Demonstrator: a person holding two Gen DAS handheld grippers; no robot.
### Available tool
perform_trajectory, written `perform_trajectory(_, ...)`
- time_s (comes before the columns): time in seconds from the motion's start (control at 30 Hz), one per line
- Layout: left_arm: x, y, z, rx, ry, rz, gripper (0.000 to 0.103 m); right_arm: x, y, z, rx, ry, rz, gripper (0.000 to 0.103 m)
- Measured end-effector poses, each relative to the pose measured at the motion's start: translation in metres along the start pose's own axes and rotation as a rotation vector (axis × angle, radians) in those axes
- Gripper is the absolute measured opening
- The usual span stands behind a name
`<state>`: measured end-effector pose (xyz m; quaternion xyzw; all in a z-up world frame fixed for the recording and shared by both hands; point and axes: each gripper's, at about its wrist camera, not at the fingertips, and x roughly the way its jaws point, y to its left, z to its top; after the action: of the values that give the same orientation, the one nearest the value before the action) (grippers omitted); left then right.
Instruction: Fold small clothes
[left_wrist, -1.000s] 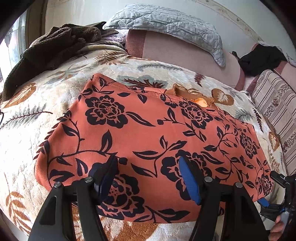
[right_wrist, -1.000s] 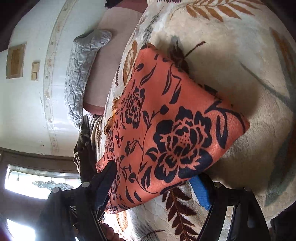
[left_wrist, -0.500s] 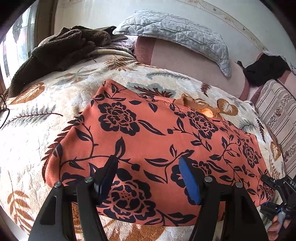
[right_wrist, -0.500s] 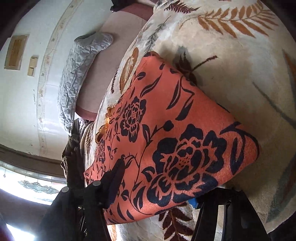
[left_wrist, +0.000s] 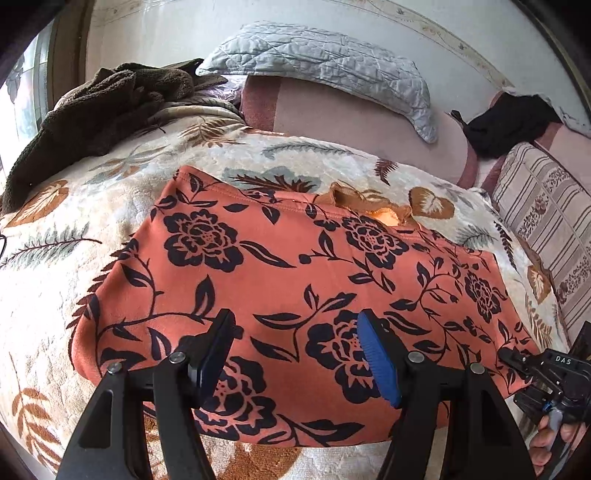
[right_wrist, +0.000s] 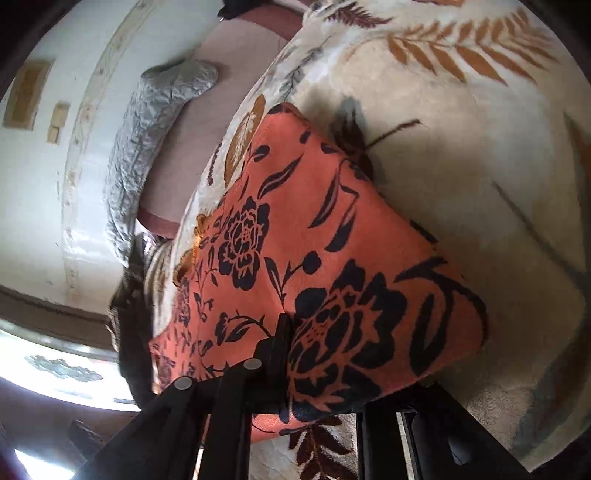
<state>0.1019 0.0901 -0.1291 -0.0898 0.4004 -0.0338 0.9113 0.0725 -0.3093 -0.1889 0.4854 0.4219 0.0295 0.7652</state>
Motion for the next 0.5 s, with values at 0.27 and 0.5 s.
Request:
perform_trajectory(0.27, 0.006, -0.02, -0.003, 0.065, 0.013, 0.038, 0.069, -0.011, 0.002, -0.002, 0.055, -0.041, 0.071, 0.066)
perform_trajectory(0.5, 0.01, -0.023, -0.005, 0.072, 0.042, 0.045, 0.069, -0.01, 0.011, 0.002, 0.013, -0.025, 0.041, 0.066)
